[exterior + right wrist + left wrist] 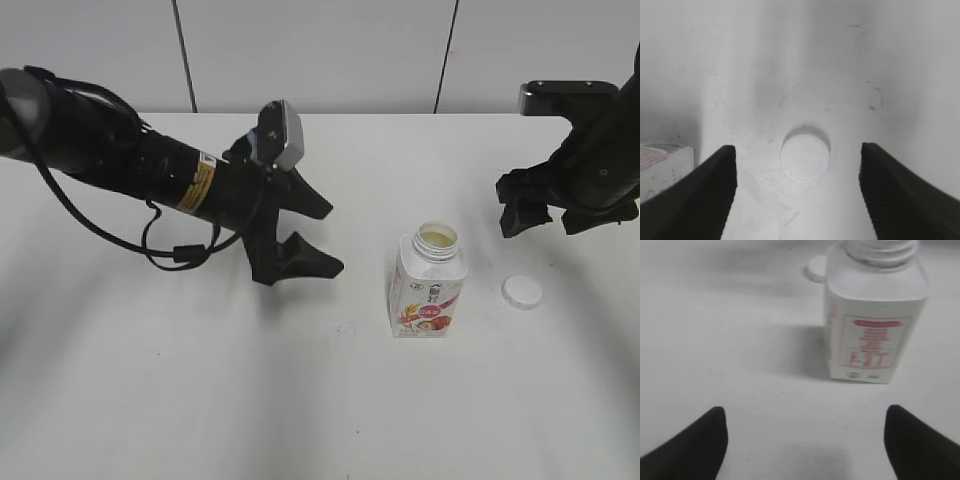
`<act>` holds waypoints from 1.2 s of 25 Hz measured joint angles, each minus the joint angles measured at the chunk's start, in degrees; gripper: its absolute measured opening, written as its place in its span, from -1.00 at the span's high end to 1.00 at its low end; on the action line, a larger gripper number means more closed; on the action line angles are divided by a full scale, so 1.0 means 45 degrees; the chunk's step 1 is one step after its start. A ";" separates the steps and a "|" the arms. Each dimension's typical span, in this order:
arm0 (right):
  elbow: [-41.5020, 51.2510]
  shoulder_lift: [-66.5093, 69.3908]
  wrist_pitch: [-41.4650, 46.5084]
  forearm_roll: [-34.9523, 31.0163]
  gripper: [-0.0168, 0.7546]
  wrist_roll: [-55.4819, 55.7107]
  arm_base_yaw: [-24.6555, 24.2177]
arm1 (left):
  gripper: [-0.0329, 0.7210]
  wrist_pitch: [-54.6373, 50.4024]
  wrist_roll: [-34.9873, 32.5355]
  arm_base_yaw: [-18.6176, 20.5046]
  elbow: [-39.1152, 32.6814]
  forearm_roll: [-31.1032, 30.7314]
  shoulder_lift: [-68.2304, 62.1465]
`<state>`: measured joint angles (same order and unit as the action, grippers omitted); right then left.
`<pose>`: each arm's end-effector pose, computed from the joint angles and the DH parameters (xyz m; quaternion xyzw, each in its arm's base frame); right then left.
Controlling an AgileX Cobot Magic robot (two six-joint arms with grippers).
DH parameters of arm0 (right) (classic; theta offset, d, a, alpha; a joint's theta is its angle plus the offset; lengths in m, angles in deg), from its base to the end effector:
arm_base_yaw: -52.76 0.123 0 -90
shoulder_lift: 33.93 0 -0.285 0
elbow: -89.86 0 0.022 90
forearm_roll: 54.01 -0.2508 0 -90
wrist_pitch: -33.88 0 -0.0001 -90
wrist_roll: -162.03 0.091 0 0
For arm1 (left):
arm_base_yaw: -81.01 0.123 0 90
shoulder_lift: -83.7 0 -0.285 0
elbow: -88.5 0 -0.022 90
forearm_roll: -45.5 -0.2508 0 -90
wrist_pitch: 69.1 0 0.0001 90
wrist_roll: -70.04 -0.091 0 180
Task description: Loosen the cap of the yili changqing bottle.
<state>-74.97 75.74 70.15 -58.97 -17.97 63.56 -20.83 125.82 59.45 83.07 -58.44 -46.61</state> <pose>0.3369 0.0690 0.1802 -0.0627 0.9840 0.0463 0.1603 0.3532 -0.2104 0.1212 0.6271 0.6387 -0.2997 0.3303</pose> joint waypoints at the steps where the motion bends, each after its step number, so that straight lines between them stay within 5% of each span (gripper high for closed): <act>1: 0.0000 -0.0124 0.0000 0.0000 -0.59 0.0000 0.0000 | -0.64 -0.0600 0.0317 0.0011 0.0000 -0.0113 0.0247; 11: -0.0065 -0.1007 0.0054 0.0000 -0.59 0.0000 0.0000 | -0.62 -0.9747 0.1405 0.0005 -0.0011 0.0052 0.2351; 18: -0.0306 -0.1216 0.0291 0.0012 -0.59 0.0000 0.0000 | -0.59 -1.4013 0.0976 0.0275 -0.0011 0.3747 0.3131; 21: -0.0754 -0.1216 0.0545 0.0152 -0.59 0.0000 0.0000 | -0.59 -1.4716 -0.1206 0.0329 -0.0011 0.6493 0.3438; 30: -0.2679 -0.1216 0.1464 0.1017 -0.59 0.0000 0.0000 | -0.59 -1.8038 -1.1189 0.1006 -0.0011 1.6822 0.3780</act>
<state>-87.02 70.27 76.74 -54.39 -17.97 63.56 -102.01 75.47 63.98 83.01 17.26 -29.60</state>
